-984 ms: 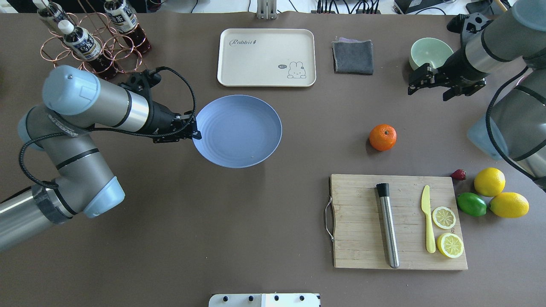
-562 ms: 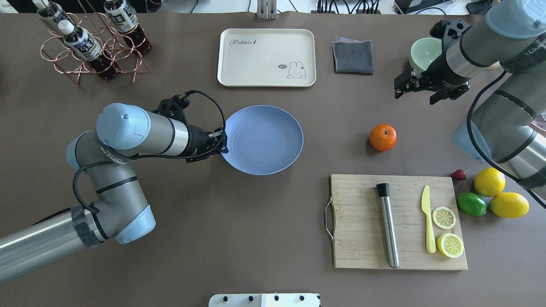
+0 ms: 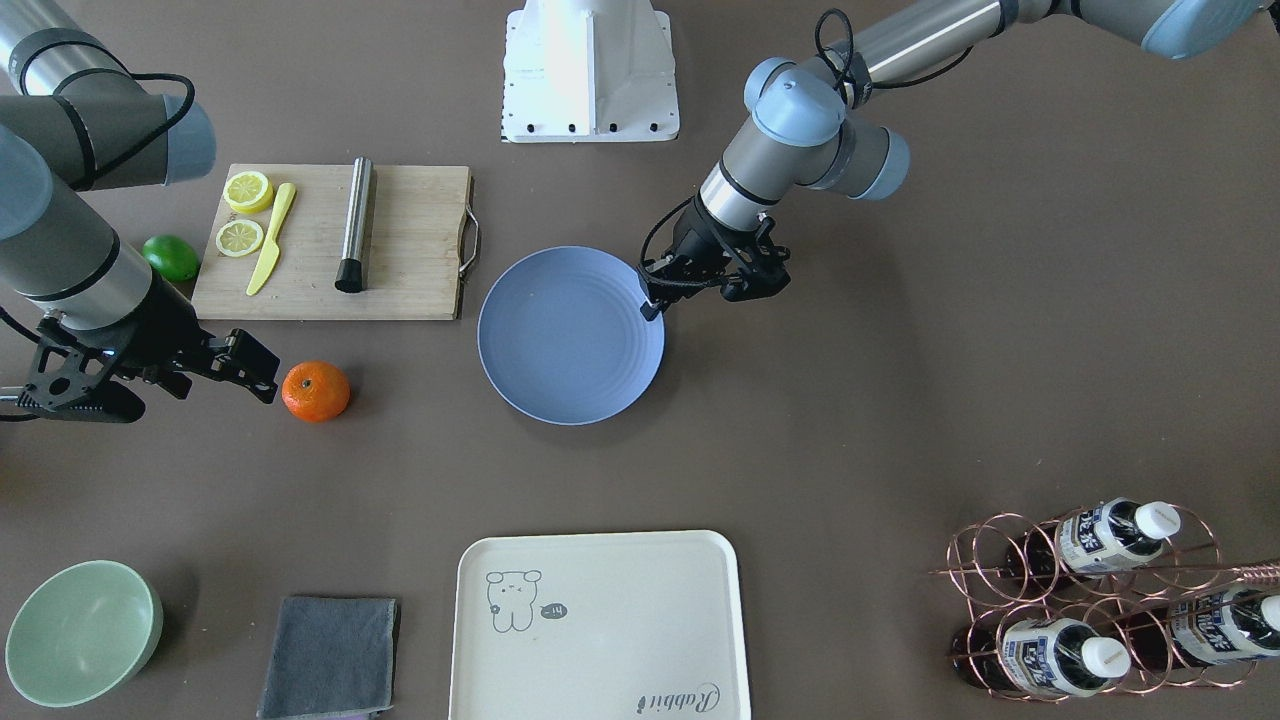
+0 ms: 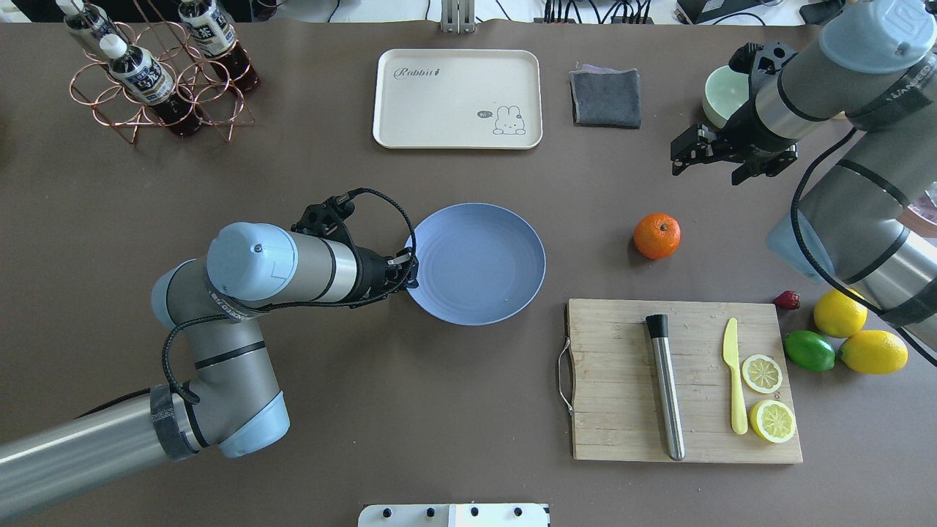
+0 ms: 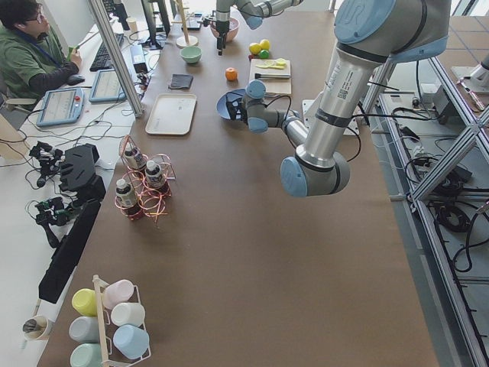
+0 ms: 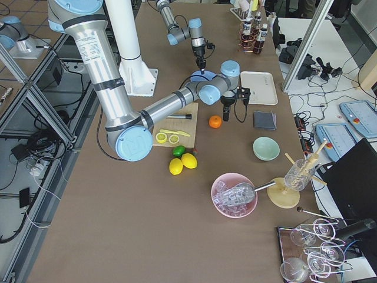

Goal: Pick orange to plate
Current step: 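Push the blue plate toward the table center with the left gripper, then withdraw the left gripper while the right gripper grasps the orange, then carry the orange with the right gripper over the blue plate, then lower the orange onto the plate and open the right gripper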

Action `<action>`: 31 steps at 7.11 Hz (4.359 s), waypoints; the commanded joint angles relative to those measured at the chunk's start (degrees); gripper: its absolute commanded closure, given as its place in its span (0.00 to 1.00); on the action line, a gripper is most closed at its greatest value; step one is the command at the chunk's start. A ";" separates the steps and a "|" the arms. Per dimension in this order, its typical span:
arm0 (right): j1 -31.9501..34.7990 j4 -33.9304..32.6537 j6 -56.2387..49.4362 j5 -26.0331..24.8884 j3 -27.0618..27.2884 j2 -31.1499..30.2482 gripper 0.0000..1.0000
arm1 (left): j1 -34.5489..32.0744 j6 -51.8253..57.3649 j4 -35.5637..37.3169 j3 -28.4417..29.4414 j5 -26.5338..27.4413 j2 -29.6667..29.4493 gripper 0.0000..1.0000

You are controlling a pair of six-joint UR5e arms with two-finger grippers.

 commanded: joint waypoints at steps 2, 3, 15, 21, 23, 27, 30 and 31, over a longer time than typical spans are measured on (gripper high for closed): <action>-1.18 0.00 0.01 -0.36 -0.89 0.03 0.00 | -0.50 3.61 0.21 -1.42 0.12 0.58 0.02; -2.93 0.00 0.10 -2.36 -0.90 0.12 0.00 | -1.55 3.79 0.29 -2.30 0.11 1.36 0.02; -10.32 3.78 2.30 -5.90 -6.79 0.91 1.00 | -32.56 51.06 15.86 -14.17 -22.97 13.41 0.02; -16.62 -10.20 8.06 -8.15 4.82 9.85 1.00 | -49.26 95.82 30.94 -11.45 -31.88 20.51 0.02; -23.14 -10.20 11.34 -14.94 2.81 14.69 1.00 | -54.61 105.85 37.63 -10.58 -31.44 22.89 0.02; -25.62 -9.58 12.41 -18.29 -9.40 25.07 1.00 | -61.05 114.79 37.48 -7.41 -30.03 27.99 0.02; -26.58 -2.41 13.45 -19.78 -16.87 27.19 1.00 | -61.06 115.85 37.56 -6.53 -29.94 27.83 0.02; -26.59 -1.68 13.63 -20.31 -17.68 27.37 1.00 | -61.06 115.85 37.47 -6.18 -29.94 27.74 0.02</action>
